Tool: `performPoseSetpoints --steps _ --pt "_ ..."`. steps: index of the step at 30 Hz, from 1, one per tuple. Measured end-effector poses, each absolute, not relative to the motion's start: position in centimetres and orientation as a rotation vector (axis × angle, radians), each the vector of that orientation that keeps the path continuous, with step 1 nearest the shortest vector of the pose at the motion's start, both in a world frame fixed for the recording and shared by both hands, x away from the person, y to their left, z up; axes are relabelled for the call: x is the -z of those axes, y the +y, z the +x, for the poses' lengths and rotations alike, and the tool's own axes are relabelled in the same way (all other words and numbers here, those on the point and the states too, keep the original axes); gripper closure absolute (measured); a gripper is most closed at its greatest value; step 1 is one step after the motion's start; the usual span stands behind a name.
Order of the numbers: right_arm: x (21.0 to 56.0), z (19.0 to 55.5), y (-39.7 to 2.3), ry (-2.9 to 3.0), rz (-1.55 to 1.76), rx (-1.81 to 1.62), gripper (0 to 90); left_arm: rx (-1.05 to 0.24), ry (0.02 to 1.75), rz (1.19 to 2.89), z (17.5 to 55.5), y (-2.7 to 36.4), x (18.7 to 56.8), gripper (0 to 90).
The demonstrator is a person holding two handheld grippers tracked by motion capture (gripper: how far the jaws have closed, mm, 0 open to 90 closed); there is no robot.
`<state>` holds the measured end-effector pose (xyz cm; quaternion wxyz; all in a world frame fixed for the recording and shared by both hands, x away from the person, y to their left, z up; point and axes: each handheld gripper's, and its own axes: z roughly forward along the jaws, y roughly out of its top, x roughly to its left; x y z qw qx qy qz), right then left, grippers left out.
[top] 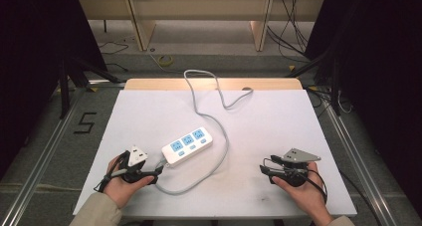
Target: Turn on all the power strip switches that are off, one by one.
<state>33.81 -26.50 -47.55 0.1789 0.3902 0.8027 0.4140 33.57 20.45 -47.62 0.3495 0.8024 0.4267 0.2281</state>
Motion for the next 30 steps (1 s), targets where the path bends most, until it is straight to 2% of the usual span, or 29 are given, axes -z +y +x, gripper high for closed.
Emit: performPoseSetpoints --steps 6,8,10,15,18,19,21,30 --pt "47.4 33.7 -26.4 2.261 1.094 -1.172 42.3 -0.585 1.103 2.075 33.4 20.7 47.5 32.3" --pt "47.4 33.7 -26.4 2.259 1.094 -1.171 42.3 -0.584 1.097 2.066 33.4 20.7 47.5 37.6" --pt "47.4 33.7 -26.4 2.26 1.093 -1.168 42.3 -0.582 1.09 2.06 33.4 20.8 47.3 44.8" --pt "47.5 33.7 -26.4 2.256 1.1 -1.171 42.3 -0.592 1.099 2.058 33.5 20.9 46.8 72.4" --pt "47.4 33.7 -26.5 2.254 1.1 -1.169 42.3 -0.605 1.089 2.077 33.7 20.8 46.6 79.6" --pt "47.4 33.7 -26.5 2.25 1.105 -1.172 42.3 -0.605 1.094 2.09 33.9 20.6 46.5 85.6" --pt "47.4 33.7 -26.6 2.244 1.107 -1.174 42.3 -0.6 1.096 2.099 34.0 20.5 46.4 89.1" --pt "47.4 33.7 -26.6 2.243 1.107 -1.17 42.3 -0.546 1.108 2.096 34.7 20.1 46.2 89.4"
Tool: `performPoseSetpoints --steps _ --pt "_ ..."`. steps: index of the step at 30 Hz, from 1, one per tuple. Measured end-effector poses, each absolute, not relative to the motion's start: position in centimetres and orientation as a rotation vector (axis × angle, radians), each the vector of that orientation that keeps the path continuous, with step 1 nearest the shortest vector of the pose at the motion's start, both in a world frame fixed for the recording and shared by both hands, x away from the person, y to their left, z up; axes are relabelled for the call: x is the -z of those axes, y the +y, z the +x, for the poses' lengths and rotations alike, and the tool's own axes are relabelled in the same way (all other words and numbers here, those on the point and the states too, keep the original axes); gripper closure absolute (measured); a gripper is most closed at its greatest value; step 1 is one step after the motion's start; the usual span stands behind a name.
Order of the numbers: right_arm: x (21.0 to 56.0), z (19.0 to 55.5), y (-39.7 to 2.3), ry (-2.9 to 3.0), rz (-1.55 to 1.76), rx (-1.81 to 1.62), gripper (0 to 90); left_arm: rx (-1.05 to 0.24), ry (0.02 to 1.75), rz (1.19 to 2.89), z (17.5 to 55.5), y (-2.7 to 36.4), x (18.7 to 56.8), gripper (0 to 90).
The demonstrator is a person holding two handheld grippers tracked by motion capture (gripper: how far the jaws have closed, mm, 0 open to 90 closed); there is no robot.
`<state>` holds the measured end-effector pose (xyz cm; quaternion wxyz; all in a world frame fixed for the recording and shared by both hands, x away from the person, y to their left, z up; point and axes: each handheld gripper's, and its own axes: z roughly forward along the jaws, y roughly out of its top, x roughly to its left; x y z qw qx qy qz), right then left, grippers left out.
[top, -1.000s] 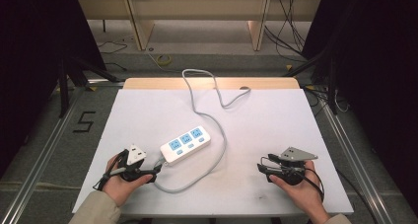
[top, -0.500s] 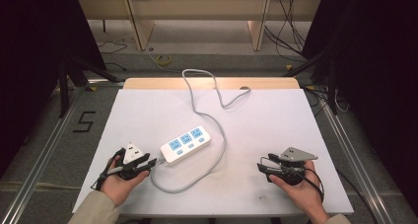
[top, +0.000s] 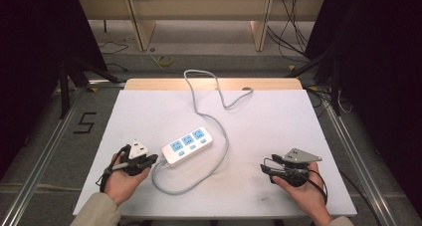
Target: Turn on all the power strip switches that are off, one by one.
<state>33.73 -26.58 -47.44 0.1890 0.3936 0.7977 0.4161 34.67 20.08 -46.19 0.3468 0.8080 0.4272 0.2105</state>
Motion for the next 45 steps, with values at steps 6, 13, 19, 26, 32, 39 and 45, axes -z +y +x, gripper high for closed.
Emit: performPoseSetpoints --steps 6,13,19,26,32,39,45 --pt "47.5 33.7 -26.5 2.245 1.104 -1.165 42.3 -0.557 1.098 2.115 35.0 19.9 46.2 89.4" --pt "47.5 33.7 -26.6 2.241 1.11 -1.168 42.3 -0.548 1.081 2.143 35.5 19.6 46.1 89.5" --pt "47.5 33.7 -26.6 2.244 1.102 -1.167 42.3 -0.563 1.053 2.181 36.0 18.8 45.9 89.5" --pt "47.5 33.7 -26.6 2.247 1.106 -1.161 42.3 -0.549 1.059 2.204 36.5 18.1 45.6 89.5" --pt "47.5 33.5 -26.5 2.246 1.106 -1.163 42.3 -0.53 1.054 2.214 37.0 17.3 45.4 89.6" --pt "47.5 33.4 -26.5 2.244 1.106 -1.165 42.3 -0.513 1.037 2.225 37.5 16.5 45.2 89.6" --pt "47.5 33.4 -26.6 2.244 1.106 -1.167 42.3 -0.488 1.036 2.241 37.9 15.7 45.2 89.6"
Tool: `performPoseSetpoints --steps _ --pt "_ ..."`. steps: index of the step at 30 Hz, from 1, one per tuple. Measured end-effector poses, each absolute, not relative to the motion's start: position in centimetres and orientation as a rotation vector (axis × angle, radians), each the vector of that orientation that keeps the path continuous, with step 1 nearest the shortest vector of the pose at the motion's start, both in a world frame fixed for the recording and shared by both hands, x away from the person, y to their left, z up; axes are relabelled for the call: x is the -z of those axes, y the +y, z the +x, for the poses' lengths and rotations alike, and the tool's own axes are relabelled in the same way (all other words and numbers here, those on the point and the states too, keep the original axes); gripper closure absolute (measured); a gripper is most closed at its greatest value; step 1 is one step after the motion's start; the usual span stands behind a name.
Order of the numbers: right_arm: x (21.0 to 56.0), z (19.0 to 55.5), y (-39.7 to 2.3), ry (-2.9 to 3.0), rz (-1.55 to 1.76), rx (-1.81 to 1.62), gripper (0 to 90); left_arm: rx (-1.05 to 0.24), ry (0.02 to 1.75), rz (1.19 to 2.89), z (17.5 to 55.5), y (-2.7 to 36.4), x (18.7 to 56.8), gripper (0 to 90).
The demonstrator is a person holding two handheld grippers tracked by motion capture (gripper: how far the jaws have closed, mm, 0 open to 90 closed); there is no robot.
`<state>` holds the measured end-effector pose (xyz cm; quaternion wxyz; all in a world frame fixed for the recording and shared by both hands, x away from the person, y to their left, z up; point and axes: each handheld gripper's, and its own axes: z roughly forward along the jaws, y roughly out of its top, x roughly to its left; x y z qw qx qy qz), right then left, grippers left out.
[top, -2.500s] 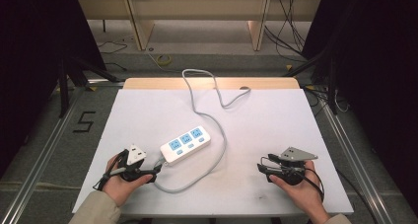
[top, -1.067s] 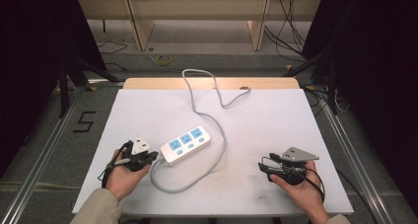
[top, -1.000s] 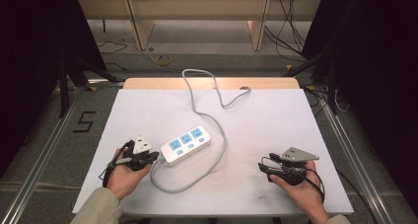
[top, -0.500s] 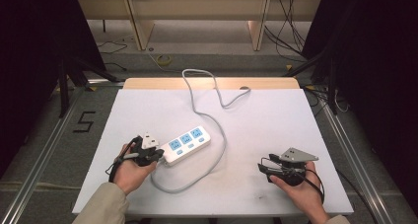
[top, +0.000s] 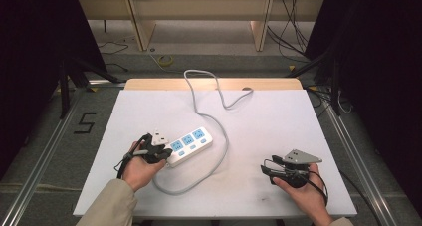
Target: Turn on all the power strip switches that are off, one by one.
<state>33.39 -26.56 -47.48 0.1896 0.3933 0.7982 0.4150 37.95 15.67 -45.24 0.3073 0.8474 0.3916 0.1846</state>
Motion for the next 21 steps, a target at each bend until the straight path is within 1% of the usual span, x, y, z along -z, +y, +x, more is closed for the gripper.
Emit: performPoseSetpoints --steps 21 --pt "47.4 33.3 -26.5 2.245 1.099 -1.168 42.3 -0.475 1.007 2.27 39.0 12.9 45.1 89.7"
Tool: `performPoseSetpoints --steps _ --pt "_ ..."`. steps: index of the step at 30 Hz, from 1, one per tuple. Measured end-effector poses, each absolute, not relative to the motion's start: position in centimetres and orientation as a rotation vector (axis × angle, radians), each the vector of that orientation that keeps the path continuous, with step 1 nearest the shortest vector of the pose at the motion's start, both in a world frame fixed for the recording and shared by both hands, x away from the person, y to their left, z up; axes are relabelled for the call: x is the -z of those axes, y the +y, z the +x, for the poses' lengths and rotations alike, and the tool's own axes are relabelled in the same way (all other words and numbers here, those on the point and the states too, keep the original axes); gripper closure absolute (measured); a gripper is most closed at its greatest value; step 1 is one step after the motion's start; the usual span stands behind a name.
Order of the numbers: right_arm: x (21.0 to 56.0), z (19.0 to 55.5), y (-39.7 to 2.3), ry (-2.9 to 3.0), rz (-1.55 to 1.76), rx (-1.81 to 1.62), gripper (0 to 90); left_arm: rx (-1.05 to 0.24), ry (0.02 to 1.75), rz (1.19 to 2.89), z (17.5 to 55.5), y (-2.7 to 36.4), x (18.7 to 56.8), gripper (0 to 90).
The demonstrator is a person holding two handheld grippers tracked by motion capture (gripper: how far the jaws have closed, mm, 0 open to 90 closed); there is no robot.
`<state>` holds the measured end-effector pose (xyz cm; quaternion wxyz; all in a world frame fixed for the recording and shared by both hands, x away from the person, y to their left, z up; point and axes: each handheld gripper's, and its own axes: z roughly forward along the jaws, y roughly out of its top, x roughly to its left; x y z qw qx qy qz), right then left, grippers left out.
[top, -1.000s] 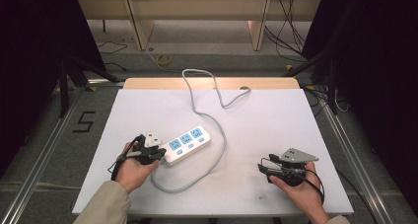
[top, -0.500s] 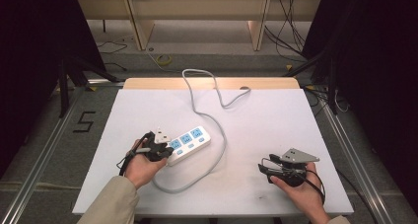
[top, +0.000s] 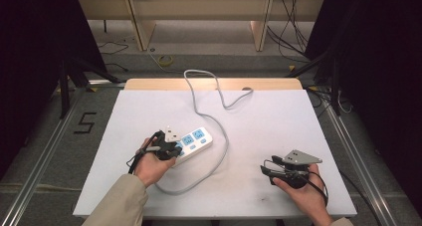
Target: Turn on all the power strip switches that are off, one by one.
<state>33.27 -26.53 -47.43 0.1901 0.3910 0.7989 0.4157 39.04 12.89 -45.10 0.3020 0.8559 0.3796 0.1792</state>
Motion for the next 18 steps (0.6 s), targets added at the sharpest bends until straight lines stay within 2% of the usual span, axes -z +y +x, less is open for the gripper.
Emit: performPoseSetpoints --steps 18 --pt "47.44 33.25 -26.51 2.248 1.096 -1.166 42.3 -0.448 1.016 2.277 39.68 12.09 45.24 89.7"
